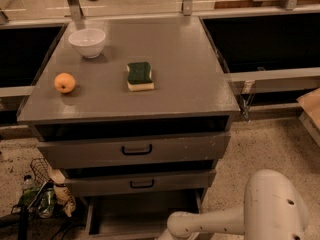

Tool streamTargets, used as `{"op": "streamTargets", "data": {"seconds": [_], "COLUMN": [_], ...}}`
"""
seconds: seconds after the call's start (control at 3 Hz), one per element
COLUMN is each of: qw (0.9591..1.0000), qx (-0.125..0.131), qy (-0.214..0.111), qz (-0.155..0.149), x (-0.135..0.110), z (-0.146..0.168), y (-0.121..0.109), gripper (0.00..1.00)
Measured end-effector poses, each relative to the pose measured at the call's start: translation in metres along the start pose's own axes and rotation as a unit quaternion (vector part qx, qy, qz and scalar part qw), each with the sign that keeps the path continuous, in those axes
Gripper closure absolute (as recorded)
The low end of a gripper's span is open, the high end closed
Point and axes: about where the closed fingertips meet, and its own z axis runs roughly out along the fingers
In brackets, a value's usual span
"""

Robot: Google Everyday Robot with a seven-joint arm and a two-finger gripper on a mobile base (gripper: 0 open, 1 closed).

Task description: Open bottom drawer

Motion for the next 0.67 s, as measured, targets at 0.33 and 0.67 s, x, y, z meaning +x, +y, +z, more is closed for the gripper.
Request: {"op": "streamTargets", "data": {"seconds": [0.33, 0.67], "qw": [0.9992, 0.9961], "qx": [0.027, 0.072], "qy": [0.028, 0.043], "qz": [0.007, 0.03], "x": [0.0041, 0.0025], "z": [-0.0069, -0.0103], "y": [0.0052, 0.0055], "gripper": [0.0, 0.0]}}
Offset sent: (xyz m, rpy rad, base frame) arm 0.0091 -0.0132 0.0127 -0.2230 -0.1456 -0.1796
